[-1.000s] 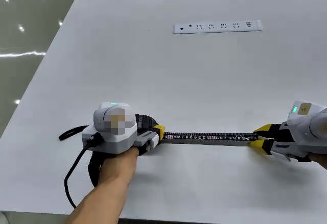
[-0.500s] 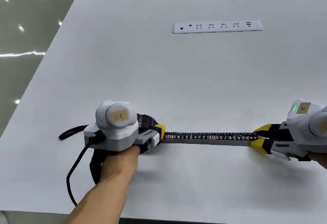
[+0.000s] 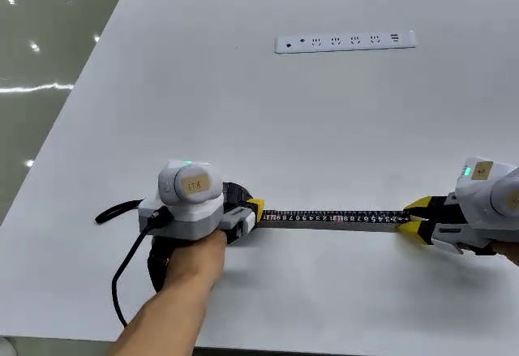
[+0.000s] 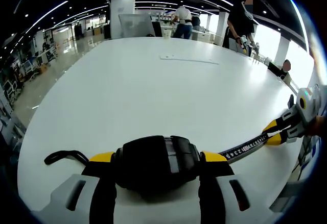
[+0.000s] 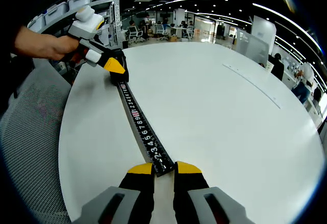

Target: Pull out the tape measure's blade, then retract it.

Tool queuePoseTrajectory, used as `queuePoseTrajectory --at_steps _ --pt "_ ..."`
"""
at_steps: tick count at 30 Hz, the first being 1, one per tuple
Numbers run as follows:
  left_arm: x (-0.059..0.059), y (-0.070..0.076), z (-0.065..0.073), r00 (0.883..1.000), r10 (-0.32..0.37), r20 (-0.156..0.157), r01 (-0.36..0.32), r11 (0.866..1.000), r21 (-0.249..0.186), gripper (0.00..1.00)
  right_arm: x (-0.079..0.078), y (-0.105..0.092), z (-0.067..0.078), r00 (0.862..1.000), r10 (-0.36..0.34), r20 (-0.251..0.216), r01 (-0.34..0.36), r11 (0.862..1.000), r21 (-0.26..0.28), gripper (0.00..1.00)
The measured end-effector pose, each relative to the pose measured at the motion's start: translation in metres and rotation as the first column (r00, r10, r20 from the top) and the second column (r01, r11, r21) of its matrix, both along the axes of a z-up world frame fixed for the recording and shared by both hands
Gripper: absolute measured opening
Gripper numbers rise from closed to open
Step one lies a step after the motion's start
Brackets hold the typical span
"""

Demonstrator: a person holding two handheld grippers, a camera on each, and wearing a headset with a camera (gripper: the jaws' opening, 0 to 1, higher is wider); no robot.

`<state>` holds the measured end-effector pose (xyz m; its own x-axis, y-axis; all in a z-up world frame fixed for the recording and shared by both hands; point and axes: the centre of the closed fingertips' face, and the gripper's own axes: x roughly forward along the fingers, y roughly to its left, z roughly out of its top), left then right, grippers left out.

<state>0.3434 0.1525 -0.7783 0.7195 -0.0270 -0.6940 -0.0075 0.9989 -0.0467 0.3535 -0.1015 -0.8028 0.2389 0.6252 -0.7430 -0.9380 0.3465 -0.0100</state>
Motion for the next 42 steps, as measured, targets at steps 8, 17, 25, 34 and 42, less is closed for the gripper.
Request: queuePoseTrajectory --at_steps 8,17,25,34,42 --pt "0.000 -0.001 0.000 1.000 -0.008 -0.001 0.008 1.000 0.010 0.58 -0.001 -0.001 0.000 1.000 0.002 -0.001 -0.002 1.000 0.003 0.10" --pt "-0.001 -0.001 0.000 1.000 -0.014 -0.003 0.014 1.000 0.006 0.57 -0.001 -0.002 -0.001 1.000 0.003 -0.003 -0.003 1.000 0.001 0.09" --pt "0.000 -0.002 0.000 1.000 -0.019 -0.001 0.019 1.000 0.004 0.57 -0.001 -0.002 0.000 1.000 0.004 -0.001 -0.004 1.000 -0.012 0.09" --pt "-0.001 -0.001 0.000 1.000 -0.020 -0.001 0.020 1.000 -0.006 0.57 -0.001 -0.001 0.000 1.000 0.013 -0.003 -0.013 1.000 -0.025 0.09" --pt "0.002 -0.001 0.000 0.997 -0.074 -0.012 0.074 0.996 0.039 0.57 0.007 -0.002 0.003 1.000 0.003 -0.005 -0.003 0.999 -0.054 0.01"
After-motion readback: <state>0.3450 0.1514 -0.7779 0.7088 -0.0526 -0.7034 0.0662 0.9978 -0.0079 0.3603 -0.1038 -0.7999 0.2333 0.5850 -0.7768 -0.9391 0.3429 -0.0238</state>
